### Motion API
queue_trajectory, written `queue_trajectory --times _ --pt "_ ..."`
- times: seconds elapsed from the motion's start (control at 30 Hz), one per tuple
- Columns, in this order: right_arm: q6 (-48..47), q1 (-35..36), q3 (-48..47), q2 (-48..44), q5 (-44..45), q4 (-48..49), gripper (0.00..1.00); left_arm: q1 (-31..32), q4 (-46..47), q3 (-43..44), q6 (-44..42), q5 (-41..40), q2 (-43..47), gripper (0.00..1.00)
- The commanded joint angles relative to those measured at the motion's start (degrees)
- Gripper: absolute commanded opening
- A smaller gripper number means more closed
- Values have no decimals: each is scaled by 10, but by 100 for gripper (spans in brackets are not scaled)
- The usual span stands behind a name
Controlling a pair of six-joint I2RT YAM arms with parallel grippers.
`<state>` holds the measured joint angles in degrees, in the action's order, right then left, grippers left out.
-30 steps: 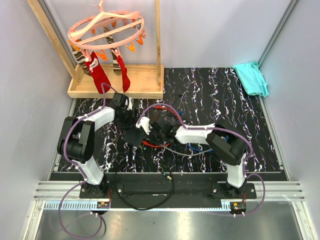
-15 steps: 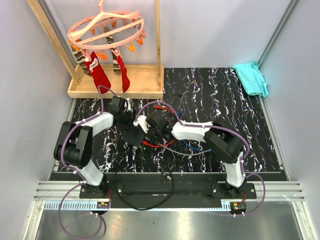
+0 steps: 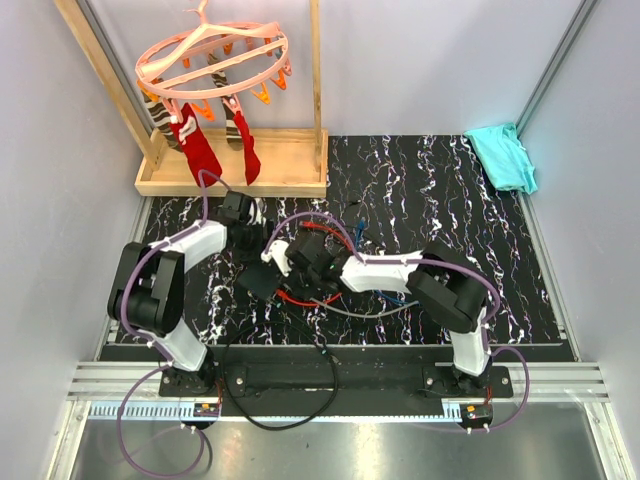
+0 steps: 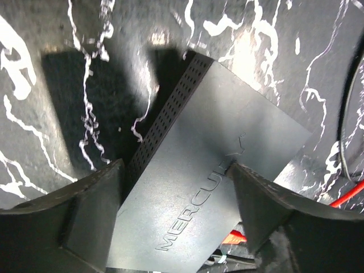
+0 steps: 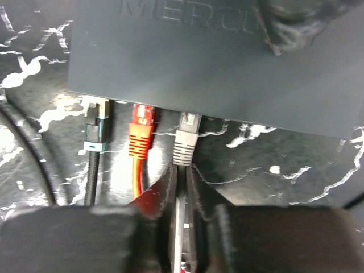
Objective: Insert the plug into the switch port
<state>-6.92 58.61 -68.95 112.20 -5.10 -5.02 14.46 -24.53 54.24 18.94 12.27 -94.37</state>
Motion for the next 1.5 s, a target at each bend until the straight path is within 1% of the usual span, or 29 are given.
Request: queue_trajectory --times 0.0,0.07,0.1,0.13,0.2,0.27,0.33,0.37,0.43,0.47,0.53,0.57,0.7,0.77,0.87,0.97,1.1,1.23,1.3,1.33,1.37,1.47 --pt "15 19 4 -58 35 54 30 0 -73 -22 -1 -19 36 84" --pt "18 12 5 -86 64 19 37 -7 -81 -20 -8 -48 50 88" --pt "22 6 6 -97 72 -4 39 -7 -83 -17 -12 -58 64 93" --pt "26 -2 7 -108 79 -17 45 -10 -85 -14 -14 -67 70 94" --pt "34 -16 7 -143 107 -48 50 -9 -88 -13 -19 -89 97 99" --pt "55 -47 5 -176 137 -70 55 -10 -88 -14 -25 -105 130 99" --pt "86 -74 7 -195 158 -98 57 -10 -89 -19 -30 -110 154 99" --pt "97 -104 8 -205 183 -114 58 -9 -85 -26 -32 -107 186 99" --pt "132 -141 15 -210 197 -126 58 -10 -78 -37 -36 -103 223 99" --pt "146 -177 17 -210 197 -133 58 -10 -70 -44 -39 -96 264 99" --pt "175 -204 15 -206 186 -145 56 -9 -65 -64 -44 -93 306 99" --pt "186 -224 14 -197 181 -148 52 -10 -60 -78 -48 -91 348 99" --pt "233 -247 -20 -154 178 -154 47 -9 -47 -119 -54 -104 439 99" --pt "248 -251 -34 -119 180 -154 47 -9 -29 -148 -52 -111 478 99" --pt "271 -256 -61 -74 175 -154 46 -9 -24 -149 -51 -108 494 99" --pt "293 -259 -83 -31 174 -154 45 -10 -20 -143 -55 -108 483 99" --pt "322 -266 -103 6 179 -152 45 -10 -23 -140 -55 -98 471 99" --pt "327 -267 -114 37 179 -147 43 -9 -22 -142 -54 -90 472 99" --pt "330 -268 -114 42 179 -146 35 -9 -22 -142 -53 -88 470 99" --pt "329 -267 -112 42 178 -147 29 -9 -22 -142 -53 -86 470 99" --pt "328 -268 -109 36 178 -146 18 -9 -22 -142 -53 -85 469 99" --pt "311 -269 -85 -1 172 -153 4 -9 -22 -142 -52 -83 469 99"
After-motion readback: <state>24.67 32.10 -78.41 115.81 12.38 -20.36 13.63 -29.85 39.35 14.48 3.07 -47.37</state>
